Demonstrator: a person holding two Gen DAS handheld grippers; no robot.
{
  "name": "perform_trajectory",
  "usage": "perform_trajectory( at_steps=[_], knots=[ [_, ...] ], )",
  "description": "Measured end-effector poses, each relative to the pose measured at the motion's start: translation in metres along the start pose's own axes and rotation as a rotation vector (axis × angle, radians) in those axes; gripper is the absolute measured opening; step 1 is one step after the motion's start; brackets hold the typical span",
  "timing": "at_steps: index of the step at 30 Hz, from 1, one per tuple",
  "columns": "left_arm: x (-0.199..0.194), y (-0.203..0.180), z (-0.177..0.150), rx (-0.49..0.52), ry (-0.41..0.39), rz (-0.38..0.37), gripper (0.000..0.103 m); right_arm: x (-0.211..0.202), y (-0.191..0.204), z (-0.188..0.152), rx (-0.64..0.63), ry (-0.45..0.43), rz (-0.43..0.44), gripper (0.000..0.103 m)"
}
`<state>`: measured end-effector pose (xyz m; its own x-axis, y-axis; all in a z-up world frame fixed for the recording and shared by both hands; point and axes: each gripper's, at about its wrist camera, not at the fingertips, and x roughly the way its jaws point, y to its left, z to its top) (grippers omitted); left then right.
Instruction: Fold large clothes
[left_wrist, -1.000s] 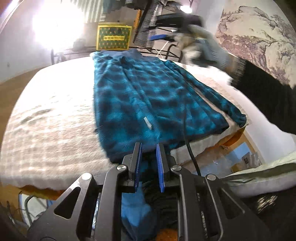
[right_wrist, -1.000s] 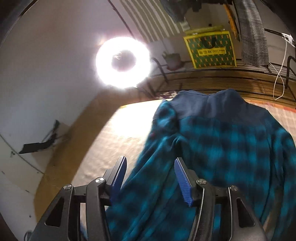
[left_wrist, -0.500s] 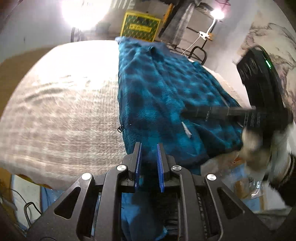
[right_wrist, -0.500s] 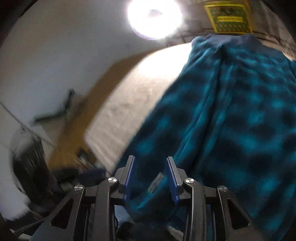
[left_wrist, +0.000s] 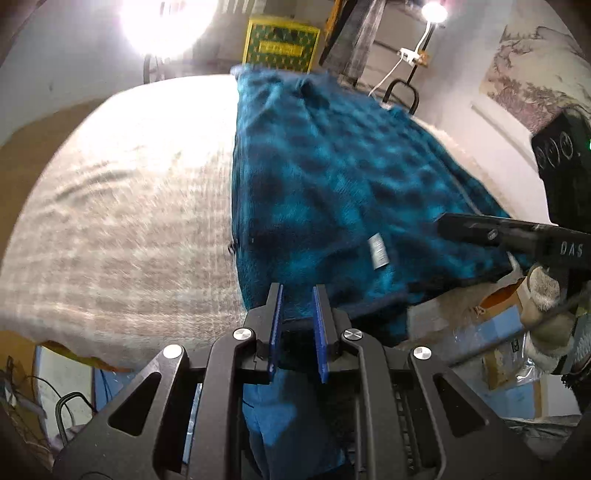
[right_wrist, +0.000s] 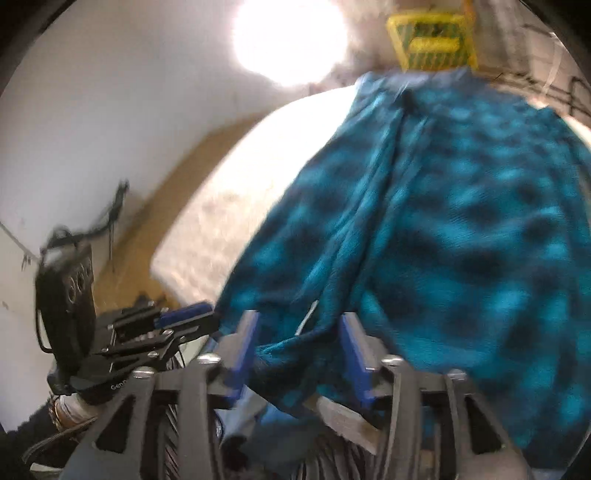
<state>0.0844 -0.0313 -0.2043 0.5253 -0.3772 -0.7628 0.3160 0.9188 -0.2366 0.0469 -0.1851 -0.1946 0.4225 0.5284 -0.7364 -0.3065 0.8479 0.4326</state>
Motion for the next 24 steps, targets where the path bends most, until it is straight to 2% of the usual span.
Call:
perform_trajectory(
  at_steps=[5, 9, 12, 17, 19, 21, 24],
  knots=[
    [-0.035, -0.009, 0.016, 0.061, -0.097, 0.039, 0.014, -0.064, -0.026, -0.015, 0.063, -0.154, -0.11, 0.065],
    [-0.059, -0.003, 0.049, 0.081, -0.169, 0.092, 0.014, -0.12, -0.066, -0.029, 0.149, -0.258, -0.208, 0.074],
    [-0.071, 0.002, 0.076, 0.078, -0.215, 0.102, 0.014, -0.156, -0.098, -0.041, 0.216, -0.314, -0.287, 0.078],
    [-0.074, -0.004, 0.127, 0.125, -0.252, 0.116, 0.014, -0.203, -0.16, -0.068, 0.379, -0.355, -0.407, 0.082],
    [-0.074, -0.009, 0.147, 0.135, -0.271, 0.114, 0.014, -0.217, -0.181, -0.081, 0.425, -0.361, -0.45, 0.09],
    [-0.075, -0.016, 0.166, 0.134, -0.295, 0.097, 0.014, -0.228, -0.207, -0.095, 0.465, -0.36, -0.522, 0.093],
    [-0.077, -0.032, 0.192, 0.148, -0.322, 0.066, 0.014, -0.246, -0.245, -0.119, 0.577, -0.372, -0.548, 0.093]
  ],
)
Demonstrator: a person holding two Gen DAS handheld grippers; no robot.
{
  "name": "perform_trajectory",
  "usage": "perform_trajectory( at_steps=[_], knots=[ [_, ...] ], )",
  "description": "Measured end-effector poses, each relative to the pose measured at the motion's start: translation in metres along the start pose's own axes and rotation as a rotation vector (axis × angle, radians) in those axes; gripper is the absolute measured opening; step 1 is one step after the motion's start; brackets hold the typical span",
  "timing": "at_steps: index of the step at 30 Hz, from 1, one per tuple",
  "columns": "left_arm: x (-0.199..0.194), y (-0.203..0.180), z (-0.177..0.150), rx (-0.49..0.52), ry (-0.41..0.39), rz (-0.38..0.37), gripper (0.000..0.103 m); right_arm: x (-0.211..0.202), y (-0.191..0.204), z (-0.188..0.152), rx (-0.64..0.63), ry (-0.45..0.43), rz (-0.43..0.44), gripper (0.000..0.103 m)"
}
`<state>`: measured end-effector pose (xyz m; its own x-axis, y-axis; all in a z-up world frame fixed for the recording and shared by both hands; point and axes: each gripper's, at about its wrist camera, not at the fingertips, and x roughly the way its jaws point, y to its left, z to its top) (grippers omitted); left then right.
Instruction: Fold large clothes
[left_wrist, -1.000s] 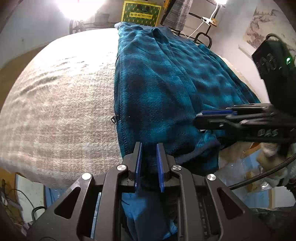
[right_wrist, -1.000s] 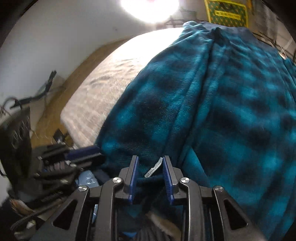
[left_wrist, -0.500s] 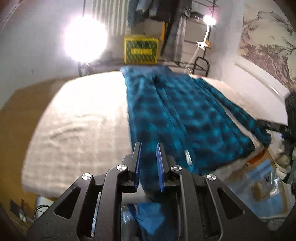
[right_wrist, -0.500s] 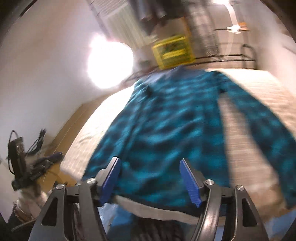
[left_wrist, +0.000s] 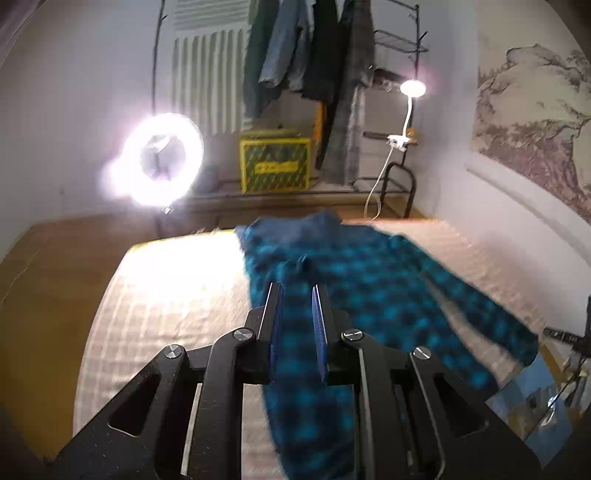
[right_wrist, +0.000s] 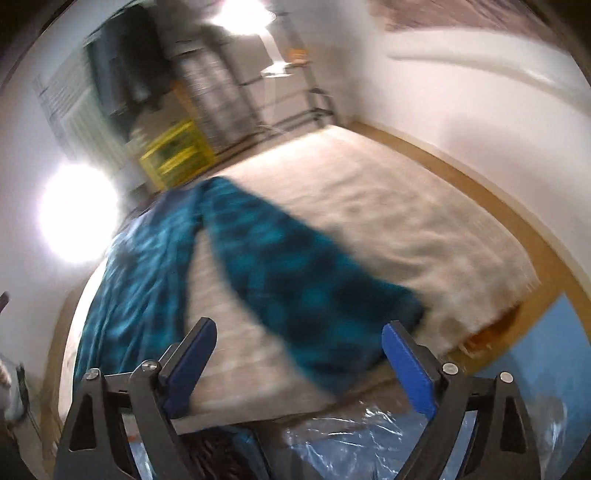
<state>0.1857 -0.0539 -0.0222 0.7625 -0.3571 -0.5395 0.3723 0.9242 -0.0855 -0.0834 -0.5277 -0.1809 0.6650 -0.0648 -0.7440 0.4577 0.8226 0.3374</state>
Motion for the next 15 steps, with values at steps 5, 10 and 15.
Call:
perform_trajectory(
  at_steps=[5, 10, 15],
  knots=[
    [0.008, -0.039, 0.036, 0.086, -0.034, -0.051, 0.014, 0.008, -0.059, 0.012, 0.163, -0.006, -0.021, 0.092],
    [0.023, -0.078, 0.042, 0.107, -0.017, -0.154, 0.014, 0.036, -0.077, 0.018, 0.197, 0.035, -0.033, 0.088],
    [0.055, -0.114, 0.005, 0.096, 0.089, -0.254, 0.014, 0.057, -0.078, 0.016, 0.184, 0.107, 0.0, 0.046]
  ],
)
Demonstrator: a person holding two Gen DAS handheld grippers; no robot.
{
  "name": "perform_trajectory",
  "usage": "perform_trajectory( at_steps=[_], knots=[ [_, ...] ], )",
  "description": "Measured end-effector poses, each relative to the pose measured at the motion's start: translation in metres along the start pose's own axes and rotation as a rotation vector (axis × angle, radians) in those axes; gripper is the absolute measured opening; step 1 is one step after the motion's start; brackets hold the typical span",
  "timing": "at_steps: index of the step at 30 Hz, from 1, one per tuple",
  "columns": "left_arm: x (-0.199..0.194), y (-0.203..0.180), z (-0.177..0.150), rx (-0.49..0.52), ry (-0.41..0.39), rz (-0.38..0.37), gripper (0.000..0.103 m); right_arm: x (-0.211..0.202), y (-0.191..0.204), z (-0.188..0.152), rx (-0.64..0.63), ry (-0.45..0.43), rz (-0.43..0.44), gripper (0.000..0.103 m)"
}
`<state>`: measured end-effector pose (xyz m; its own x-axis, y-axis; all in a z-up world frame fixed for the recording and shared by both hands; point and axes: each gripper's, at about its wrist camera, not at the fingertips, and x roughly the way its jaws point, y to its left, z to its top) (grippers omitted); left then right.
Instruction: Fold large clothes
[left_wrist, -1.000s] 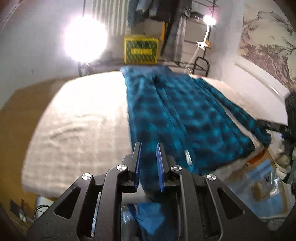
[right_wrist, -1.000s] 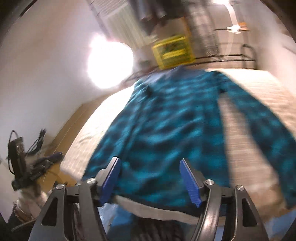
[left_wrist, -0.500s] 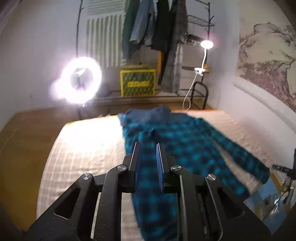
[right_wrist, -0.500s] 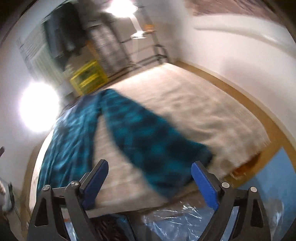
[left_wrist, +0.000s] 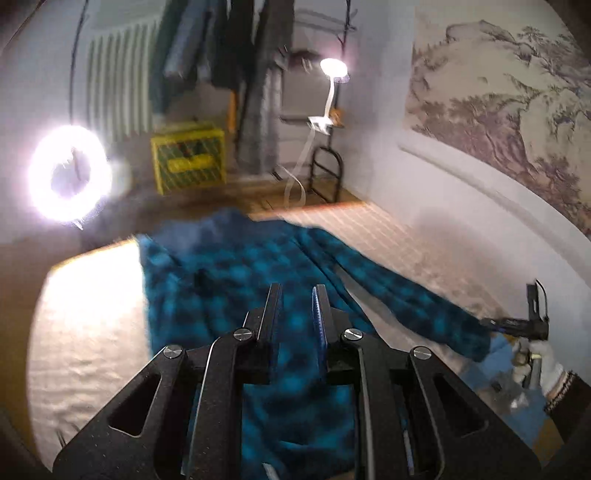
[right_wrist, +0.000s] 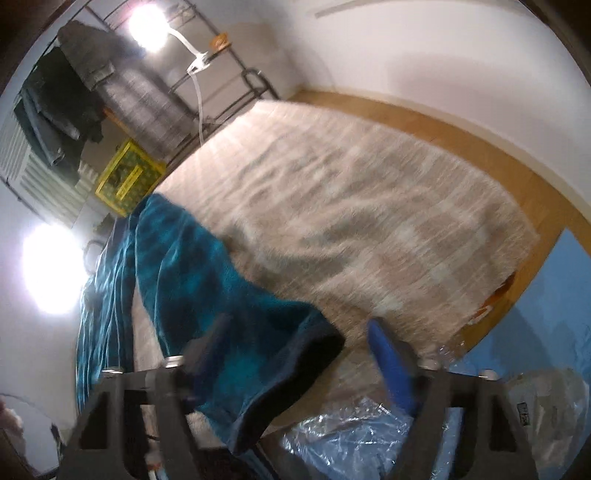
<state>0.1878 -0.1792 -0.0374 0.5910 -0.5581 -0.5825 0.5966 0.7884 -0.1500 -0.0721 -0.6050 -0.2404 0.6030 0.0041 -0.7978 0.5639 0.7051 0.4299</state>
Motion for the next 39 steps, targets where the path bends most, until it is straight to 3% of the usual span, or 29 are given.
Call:
perform_trajectory(
  at_steps=[1, 4, 9, 13, 19, 25, 28, 33, 39],
  knots=[
    [0.007, -0.005, -0.009, -0.003, 0.016, -0.012, 0.014, 0.002, 0.002, 0.0, -0.015, 0.025, -0.003, 0.023],
    [0.028, -0.024, -0.043, -0.023, 0.071, -0.065, 0.014, -0.004, 0.009, -0.002, -0.035, 0.036, 0.018, 0.003],
    [0.043, -0.048, -0.081, -0.036, 0.124, -0.113, 0.014, -0.044, 0.037, 0.005, -0.057, -0.043, 0.131, 0.002],
    [0.046, -0.056, -0.099, -0.051, 0.148, -0.138, 0.014, -0.053, 0.058, 0.009, -0.137, -0.084, 0.114, 0.003],
    [0.057, -0.045, -0.129, -0.105, 0.211, -0.138, 0.014, -0.062, 0.05, 0.003, -0.054, -0.082, 0.162, 0.001],
    [0.095, -0.067, -0.154, -0.084, 0.301, -0.164, 0.014, -0.12, 0.041, 0.023, -0.012, -0.224, 0.176, 0.001],
    [0.104, -0.078, -0.16, -0.092, 0.318, -0.185, 0.014, -0.133, 0.064, 0.024, -0.054, -0.241, 0.228, 0.001],
    [0.09, -0.066, -0.15, -0.139, 0.28, -0.192, 0.014, -0.13, 0.129, 0.001, -0.188, -0.191, 0.358, 0.001],
    [0.073, -0.021, -0.14, -0.299, 0.233, -0.198, 0.014, -0.086, 0.23, -0.061, -0.42, -0.013, 0.509, 0.001]
  ],
)
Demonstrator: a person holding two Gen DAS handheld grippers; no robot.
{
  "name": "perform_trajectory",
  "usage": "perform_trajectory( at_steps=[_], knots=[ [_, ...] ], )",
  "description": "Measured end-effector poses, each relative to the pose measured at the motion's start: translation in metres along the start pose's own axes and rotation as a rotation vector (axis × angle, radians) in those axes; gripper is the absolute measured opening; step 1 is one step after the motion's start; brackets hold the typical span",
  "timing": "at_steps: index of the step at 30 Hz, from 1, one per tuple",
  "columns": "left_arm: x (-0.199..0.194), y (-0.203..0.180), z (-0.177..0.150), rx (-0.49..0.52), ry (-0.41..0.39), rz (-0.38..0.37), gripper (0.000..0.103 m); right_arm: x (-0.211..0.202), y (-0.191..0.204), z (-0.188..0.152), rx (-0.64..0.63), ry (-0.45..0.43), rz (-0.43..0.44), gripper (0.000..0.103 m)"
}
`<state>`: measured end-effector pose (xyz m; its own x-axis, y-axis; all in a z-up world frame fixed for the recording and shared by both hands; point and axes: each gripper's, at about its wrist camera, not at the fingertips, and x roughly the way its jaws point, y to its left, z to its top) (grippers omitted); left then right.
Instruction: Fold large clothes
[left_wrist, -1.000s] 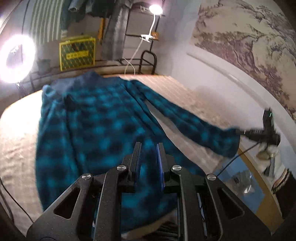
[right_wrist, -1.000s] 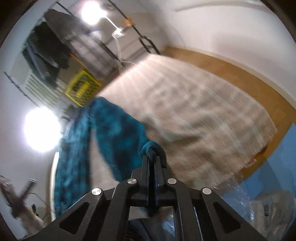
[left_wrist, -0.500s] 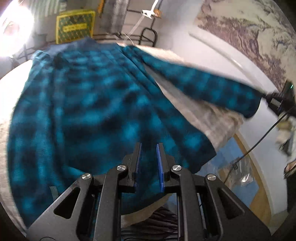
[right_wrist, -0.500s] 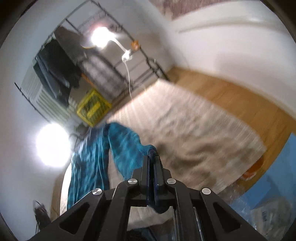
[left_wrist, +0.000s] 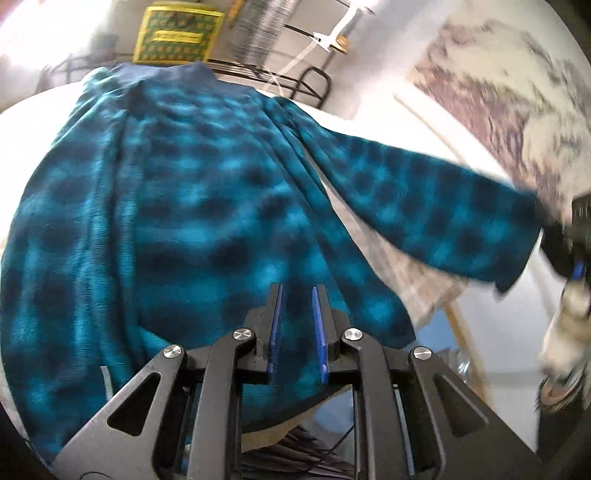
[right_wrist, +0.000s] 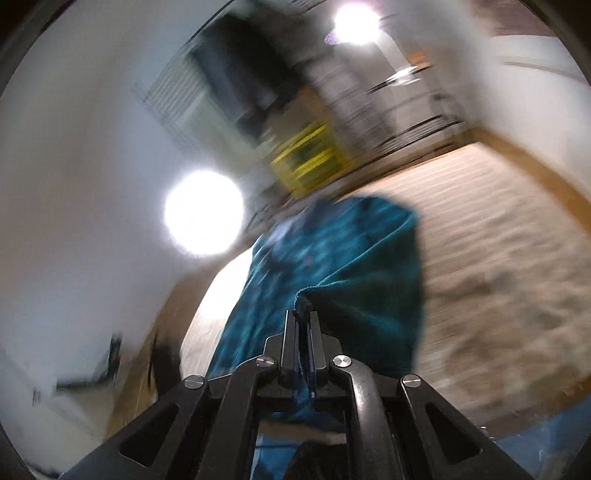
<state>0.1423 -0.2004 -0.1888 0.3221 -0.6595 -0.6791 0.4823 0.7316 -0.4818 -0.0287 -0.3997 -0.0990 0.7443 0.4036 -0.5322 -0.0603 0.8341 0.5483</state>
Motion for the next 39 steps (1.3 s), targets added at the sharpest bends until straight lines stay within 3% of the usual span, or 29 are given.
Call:
perform_trajectory(
  at_steps=[2, 6, 8, 12, 14, 16, 20, 24, 31, 33, 35, 39],
  knots=[
    [-0.008, 0.011, 0.003, -0.035, -0.021, 0.007, 0.014, 0.035, 0.025, -0.016, -0.086, 0.082, 0.012, 0.001],
    [-0.013, 0.022, 0.003, -0.074, -0.026, 0.002, 0.017, 0.098, 0.047, -0.051, -0.131, 0.254, 0.052, 0.001],
    [-0.012, 0.025, 0.001, -0.095, -0.018, -0.018, 0.044, 0.12, 0.053, -0.069, -0.167, 0.322, 0.055, 0.001],
    [0.004, 0.022, -0.005, -0.122, 0.027, -0.063, 0.05, 0.142, 0.051, -0.091, -0.179, 0.399, 0.056, 0.003],
    [0.016, 0.017, -0.007, -0.114, 0.056, -0.067, 0.05, 0.142, 0.047, -0.092, -0.182, 0.415, 0.063, 0.01],
    [0.027, 0.01, -0.009, -0.106, 0.084, -0.075, 0.05, 0.136, 0.046, -0.09, -0.194, 0.422, 0.069, 0.036],
    [0.045, 0.0, -0.012, -0.104, 0.121, -0.089, 0.05, 0.113, 0.044, -0.07, -0.245, 0.385, 0.076, 0.042],
    [0.055, -0.006, -0.016, -0.071, 0.137, -0.08, 0.05, 0.093, 0.027, -0.023, -0.257, 0.306, 0.032, 0.051],
    [0.068, 0.004, -0.012, -0.115, 0.114, -0.1, 0.05, 0.116, -0.02, 0.068, -0.192, 0.208, -0.083, 0.054],
    [0.072, 0.005, -0.009, -0.123, 0.107, -0.114, 0.046, 0.135, -0.032, 0.092, -0.188, 0.2, -0.119, 0.054],
    [0.076, 0.002, -0.007, -0.111, 0.111, -0.123, 0.01, 0.147, -0.042, 0.109, -0.183, 0.202, -0.137, 0.054],
    [0.075, -0.012, -0.005, -0.057, 0.086, -0.133, 0.003, 0.182, -0.056, 0.139, -0.182, 0.216, -0.162, 0.054]
  ],
)
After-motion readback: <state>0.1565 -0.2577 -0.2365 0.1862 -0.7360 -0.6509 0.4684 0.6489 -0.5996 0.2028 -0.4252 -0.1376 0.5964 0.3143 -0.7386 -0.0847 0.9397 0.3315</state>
